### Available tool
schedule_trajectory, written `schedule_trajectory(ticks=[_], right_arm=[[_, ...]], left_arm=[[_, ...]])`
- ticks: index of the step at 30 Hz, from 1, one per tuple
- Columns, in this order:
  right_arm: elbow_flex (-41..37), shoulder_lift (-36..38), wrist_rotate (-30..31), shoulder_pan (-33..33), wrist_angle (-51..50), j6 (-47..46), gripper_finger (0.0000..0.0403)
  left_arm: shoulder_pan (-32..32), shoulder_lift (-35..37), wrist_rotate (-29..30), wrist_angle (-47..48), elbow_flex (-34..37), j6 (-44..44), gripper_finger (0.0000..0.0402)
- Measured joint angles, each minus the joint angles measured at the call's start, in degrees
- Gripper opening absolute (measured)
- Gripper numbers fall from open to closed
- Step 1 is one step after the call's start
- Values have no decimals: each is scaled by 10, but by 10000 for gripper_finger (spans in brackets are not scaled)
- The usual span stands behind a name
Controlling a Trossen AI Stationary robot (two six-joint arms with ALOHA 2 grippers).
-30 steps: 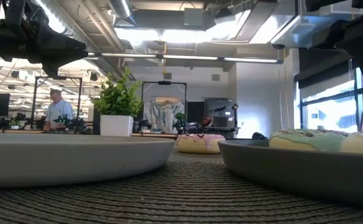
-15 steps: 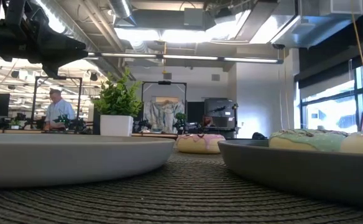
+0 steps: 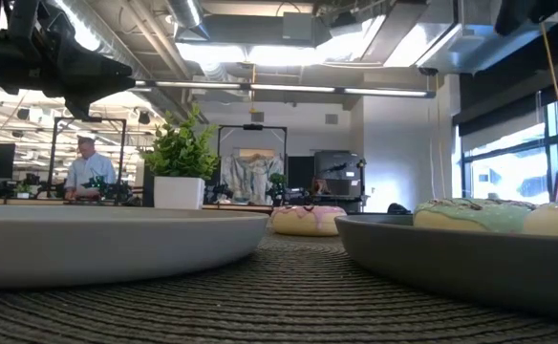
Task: Pick & Place donuts
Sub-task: Put the small brown donut on the light grey plate
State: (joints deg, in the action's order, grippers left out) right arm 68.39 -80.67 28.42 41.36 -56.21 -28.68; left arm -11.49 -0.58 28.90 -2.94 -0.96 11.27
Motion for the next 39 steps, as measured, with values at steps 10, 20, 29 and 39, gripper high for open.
schedule_trajectory(ticks=[10,20,29,39], right_arm=[[-279,239,-14,-71,370,166,142],[-427,353,7,-154,521,330,142],[-465,374,80,-195,514,310,142],[-465,369,68,-199,531,296,142]], left_arm=[[0,0,1,0,0,0,120],[0,0,2,1,0,-60,120],[0,0,-14,1,0,-59,120],[0,0,-48,-1,0,38,120]])
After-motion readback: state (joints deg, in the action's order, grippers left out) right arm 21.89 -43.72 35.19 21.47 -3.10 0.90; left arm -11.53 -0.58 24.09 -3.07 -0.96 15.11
